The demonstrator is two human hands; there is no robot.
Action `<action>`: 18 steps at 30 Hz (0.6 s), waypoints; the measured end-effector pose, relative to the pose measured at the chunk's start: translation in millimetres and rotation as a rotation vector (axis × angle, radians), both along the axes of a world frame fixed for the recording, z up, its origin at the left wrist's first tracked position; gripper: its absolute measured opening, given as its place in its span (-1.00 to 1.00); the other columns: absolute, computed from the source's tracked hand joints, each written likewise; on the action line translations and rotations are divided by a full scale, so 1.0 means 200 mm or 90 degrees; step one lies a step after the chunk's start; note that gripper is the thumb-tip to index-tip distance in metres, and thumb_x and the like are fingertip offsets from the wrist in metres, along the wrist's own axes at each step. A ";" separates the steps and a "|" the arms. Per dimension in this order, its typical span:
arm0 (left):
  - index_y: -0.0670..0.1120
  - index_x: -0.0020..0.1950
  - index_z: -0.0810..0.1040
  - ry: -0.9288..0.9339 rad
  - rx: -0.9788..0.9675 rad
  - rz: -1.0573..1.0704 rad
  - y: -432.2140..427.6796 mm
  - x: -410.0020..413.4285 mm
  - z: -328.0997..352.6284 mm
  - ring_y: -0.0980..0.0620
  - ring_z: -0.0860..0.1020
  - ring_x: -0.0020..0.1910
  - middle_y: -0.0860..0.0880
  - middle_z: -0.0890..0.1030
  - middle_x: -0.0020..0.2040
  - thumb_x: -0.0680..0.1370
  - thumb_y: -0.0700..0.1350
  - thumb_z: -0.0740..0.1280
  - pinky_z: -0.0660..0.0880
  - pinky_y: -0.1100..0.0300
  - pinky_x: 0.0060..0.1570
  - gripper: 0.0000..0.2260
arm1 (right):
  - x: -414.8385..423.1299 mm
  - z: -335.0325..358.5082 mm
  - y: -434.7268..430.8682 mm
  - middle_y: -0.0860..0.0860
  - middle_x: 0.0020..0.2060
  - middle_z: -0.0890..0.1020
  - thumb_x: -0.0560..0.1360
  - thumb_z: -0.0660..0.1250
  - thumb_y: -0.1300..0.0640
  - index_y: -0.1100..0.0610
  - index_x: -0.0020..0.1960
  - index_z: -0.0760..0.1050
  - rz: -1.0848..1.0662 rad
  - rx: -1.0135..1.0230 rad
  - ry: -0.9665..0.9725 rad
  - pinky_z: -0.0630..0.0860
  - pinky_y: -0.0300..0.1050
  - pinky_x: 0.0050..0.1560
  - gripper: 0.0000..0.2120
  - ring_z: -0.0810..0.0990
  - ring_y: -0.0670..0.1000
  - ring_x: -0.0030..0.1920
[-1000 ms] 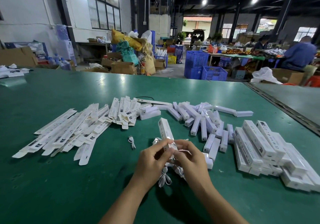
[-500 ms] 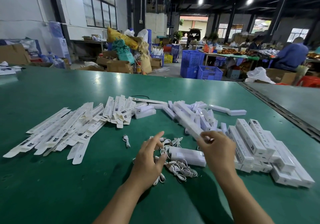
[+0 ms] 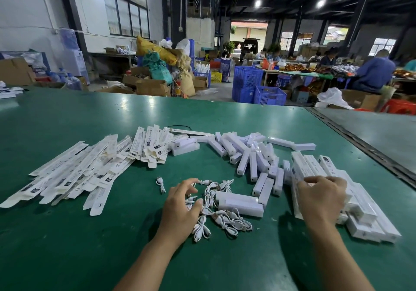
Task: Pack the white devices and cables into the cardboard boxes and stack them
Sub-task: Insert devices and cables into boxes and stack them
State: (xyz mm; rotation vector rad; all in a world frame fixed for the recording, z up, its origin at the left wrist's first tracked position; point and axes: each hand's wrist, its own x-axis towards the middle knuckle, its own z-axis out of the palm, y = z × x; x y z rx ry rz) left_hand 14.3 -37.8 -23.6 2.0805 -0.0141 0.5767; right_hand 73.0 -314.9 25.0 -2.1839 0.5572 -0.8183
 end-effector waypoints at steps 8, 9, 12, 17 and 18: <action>-0.09 0.15 0.58 -0.003 0.043 0.117 0.03 0.02 -0.01 -0.01 0.44 0.10 0.08 0.54 -0.05 0.48 -0.31 0.43 0.29 0.23 0.04 -0.72 | -0.03 0.00 0.14 0.13 0.22 0.51 0.49 0.42 0.23 0.19 0.04 0.66 0.096 -0.102 -0.038 0.46 -0.09 -0.07 -0.85 0.44 0.01 -0.13; -0.11 0.14 0.59 -0.002 0.052 0.135 0.03 0.03 -0.02 -0.02 0.44 0.09 0.04 0.55 -0.04 0.47 -0.31 0.44 0.31 0.20 0.06 -0.73 | -0.04 -0.01 0.17 0.11 0.22 0.52 0.49 0.42 0.21 0.18 0.05 0.66 0.126 -0.104 -0.034 0.50 -0.06 -0.03 -0.85 0.47 0.01 -0.11; -0.12 0.11 0.59 0.015 0.058 0.165 0.05 0.03 -0.03 -0.04 0.43 0.08 -0.02 0.58 -0.02 0.47 -0.31 0.43 0.35 0.15 0.07 -0.76 | -0.07 -0.04 0.26 0.04 0.18 0.54 0.49 0.43 0.16 0.13 0.05 0.66 0.210 -0.151 -0.018 0.48 -0.11 -0.08 -0.85 0.51 -0.02 -0.20; -0.12 0.09 0.59 0.043 0.064 0.179 0.05 0.05 -0.04 -0.06 0.43 0.12 -0.03 0.59 0.02 0.49 -0.29 0.42 0.37 0.12 0.07 -0.80 | -0.10 -0.11 0.35 -0.09 0.12 0.56 0.51 0.39 0.06 0.01 0.02 0.65 0.343 -0.247 0.031 0.50 -0.13 -0.21 -0.88 0.59 -0.03 -0.23; -0.12 0.10 0.59 0.048 0.068 0.185 0.04 0.05 -0.04 -0.06 0.43 0.13 -0.04 0.59 0.03 0.49 -0.28 0.42 0.38 0.10 0.09 -0.80 | -0.11 -0.12 0.36 -0.12 0.11 0.56 0.51 0.38 0.05 -0.01 0.01 0.65 0.363 -0.263 0.037 0.46 -0.16 -0.23 -0.88 0.57 -0.07 -0.23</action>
